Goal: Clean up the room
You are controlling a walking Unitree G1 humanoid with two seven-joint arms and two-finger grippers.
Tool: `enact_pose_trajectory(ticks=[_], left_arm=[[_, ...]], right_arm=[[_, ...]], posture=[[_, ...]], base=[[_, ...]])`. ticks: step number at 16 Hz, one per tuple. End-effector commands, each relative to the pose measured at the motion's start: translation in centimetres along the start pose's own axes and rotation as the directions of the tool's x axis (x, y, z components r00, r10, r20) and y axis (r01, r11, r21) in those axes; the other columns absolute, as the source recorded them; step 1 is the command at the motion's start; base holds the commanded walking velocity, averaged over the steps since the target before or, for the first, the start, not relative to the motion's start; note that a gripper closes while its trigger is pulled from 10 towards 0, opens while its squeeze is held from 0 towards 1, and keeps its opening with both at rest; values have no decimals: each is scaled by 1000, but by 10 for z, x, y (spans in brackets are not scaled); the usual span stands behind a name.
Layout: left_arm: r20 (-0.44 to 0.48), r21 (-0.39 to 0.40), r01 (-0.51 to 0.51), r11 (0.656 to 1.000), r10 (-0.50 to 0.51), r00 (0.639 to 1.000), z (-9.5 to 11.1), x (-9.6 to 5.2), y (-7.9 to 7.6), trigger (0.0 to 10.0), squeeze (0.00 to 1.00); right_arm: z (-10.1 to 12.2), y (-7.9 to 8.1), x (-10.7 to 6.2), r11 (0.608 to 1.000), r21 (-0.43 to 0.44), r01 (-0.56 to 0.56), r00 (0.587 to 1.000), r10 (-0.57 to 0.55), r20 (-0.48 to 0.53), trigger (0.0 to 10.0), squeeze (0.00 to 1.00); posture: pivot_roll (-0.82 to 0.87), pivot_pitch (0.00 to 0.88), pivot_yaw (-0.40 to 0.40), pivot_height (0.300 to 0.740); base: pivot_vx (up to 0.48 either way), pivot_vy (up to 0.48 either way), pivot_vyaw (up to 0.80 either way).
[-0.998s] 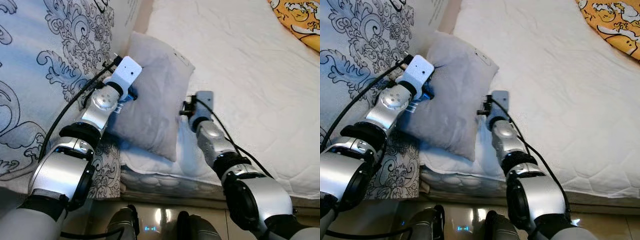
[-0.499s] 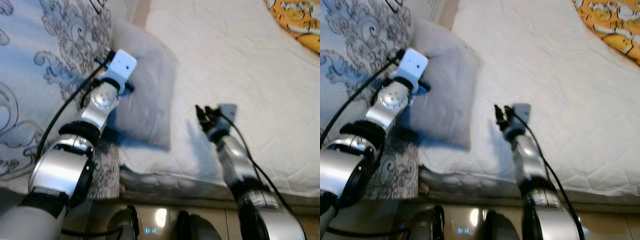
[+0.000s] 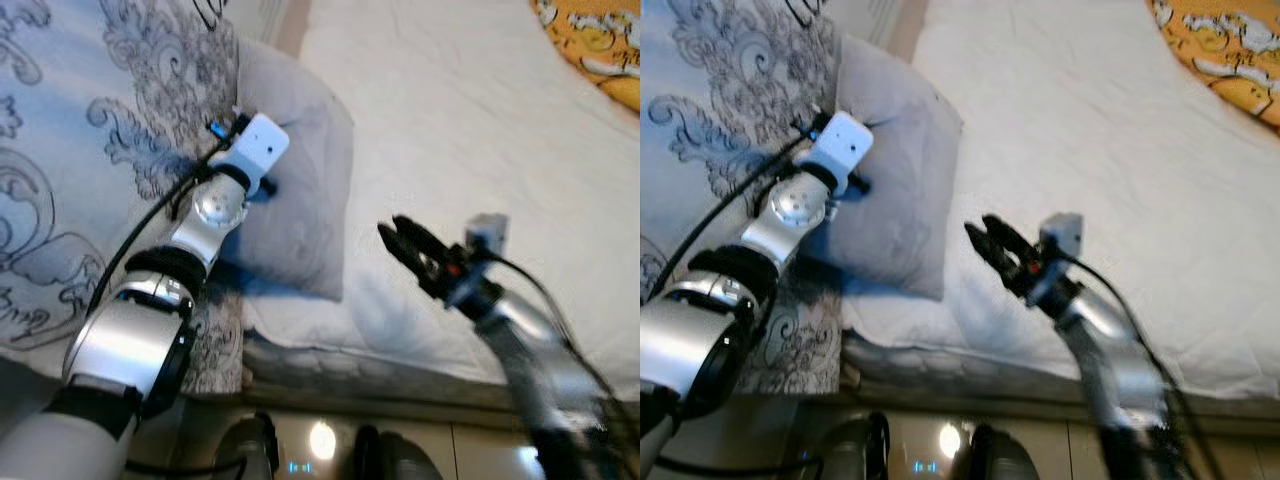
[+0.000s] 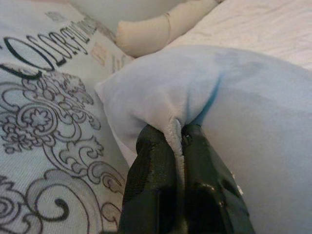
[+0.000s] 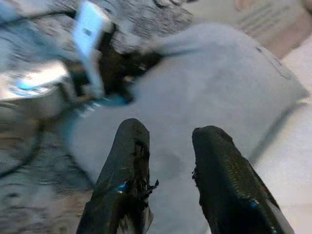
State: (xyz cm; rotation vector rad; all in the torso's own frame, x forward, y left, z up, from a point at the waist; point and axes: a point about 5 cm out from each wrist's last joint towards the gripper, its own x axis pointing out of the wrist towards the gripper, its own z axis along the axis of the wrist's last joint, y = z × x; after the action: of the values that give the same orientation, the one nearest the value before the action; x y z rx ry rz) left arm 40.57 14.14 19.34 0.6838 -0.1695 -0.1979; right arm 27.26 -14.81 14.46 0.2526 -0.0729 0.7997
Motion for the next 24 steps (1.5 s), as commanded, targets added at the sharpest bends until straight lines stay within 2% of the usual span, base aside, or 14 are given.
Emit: enact_pose_trajectory(ticks=[1, 2, 3, 9, 11, 13, 14, 16, 18, 19, 21, 22, 23, 24], left_arm=[[-11, -66, 46, 997, -47, 999, 2, 3, 3, 10000, 0], [11, -81, 81, 993, -80, 997, 5, 3, 4, 10000, 569], [44, -89, 124, 988, -121, 992, 9, 3, 4, 10000, 1000], [227, -228, 240, 944, -188, 956, 27, -2, 11, 10000, 1000], [322, -396, 244, 885, -115, 940, 38, -17, 6, 10000, 1000], [334, -465, 269, 843, -114, 936, 38, -40, -9, 10000, 675], [314, -512, 250, 822, -92, 945, 36, -57, -19, 10000, 0], [236, -536, 163, 828, -38, 971, 26, -80, -32, 10000, 0], [119, -536, 136, 833, -85, 989, 8, -100, -50, 10000, 0], [71, -532, 111, 840, -87, 994, 0, -108, -53, 10000, 0], [25, -529, 81, 844, -80, 996, -7, -117, -54, 10000, 0], [-11, -523, 54, 851, -70, 997, -12, -122, -53, 10000, 0], [-43, -527, 20, 850, -50, 998, -15, -126, -50, 10000, 0], [-62, -527, -2, 850, -36, 997, -17, -127, -48, 10000, 0]], right_arm=[[8, 9, -5, 999, 42, -35, 999, 35, -5, 10000, 0], [10, 11, -6, 998, 47, -31, 1000, 31, -4, 10000, 0], [11, 13, -9, 999, 39, -25, 1000, 25, -8, 10000, 0], [7, 10, -21, 995, -1, 98, 989, -97, -115, 10000, 0], [2, 10, -25, 981, -5, 193, 968, -191, -164, 10000, 0], [9, 12, -23, 952, -19, 305, 950, -306, -57, 10000, 0], [11, 12, -24, 919, -70, 388, 920, -391, -33, 10000, 0], [5, 5, -34, 821, -58, 568, 820, -570, -40, 10000, 0], [-14, -17, -46, 644, -168, 747, 633, -765, -115, 10000, 0], [-17, -24, -50, 577, -232, 783, 571, -815, -100, 10000, 0], [-14, -25, -49, 568, -239, 787, 573, -818, -59, 10000, 0], [-7, -27, -47, 515, -280, 810, 542, -840, 23, 10000, 0], [-3, -26, -45, 498, -293, 816, 539, -839, 74, 10000, 0], [-3, -25, -42, 508, -271, 817, 548, -831, 94, 10000, 0]], posture=[[34, 95, -16, 740], [31, 88, -14, 740], [29, 78, -11, 740], [21, 34, 4, 740], [11, 24, 14, 740], [6, 10, 12, 740], [5, 5, 6, 740], [10, 0, -5, 740], [24, 0, -13, 740], [28, 0, -13, 740], [30, 0, -13, 740], [34, 0, -13, 740], [38, 0, -15, 740], [39, 0, -15, 740]], base=[[0, 0, 0], [0, 0, 0], [0, 0, 0], [0, 0, 0], [0, 0, 0], [0, 0, 0], [0, 0, 0], [0, 0, 0], [0, -354, 0], [0, -352, 0], [0, -356, 0], [0, -356, 0], [0, -356, 0], [0, -360, 0]])
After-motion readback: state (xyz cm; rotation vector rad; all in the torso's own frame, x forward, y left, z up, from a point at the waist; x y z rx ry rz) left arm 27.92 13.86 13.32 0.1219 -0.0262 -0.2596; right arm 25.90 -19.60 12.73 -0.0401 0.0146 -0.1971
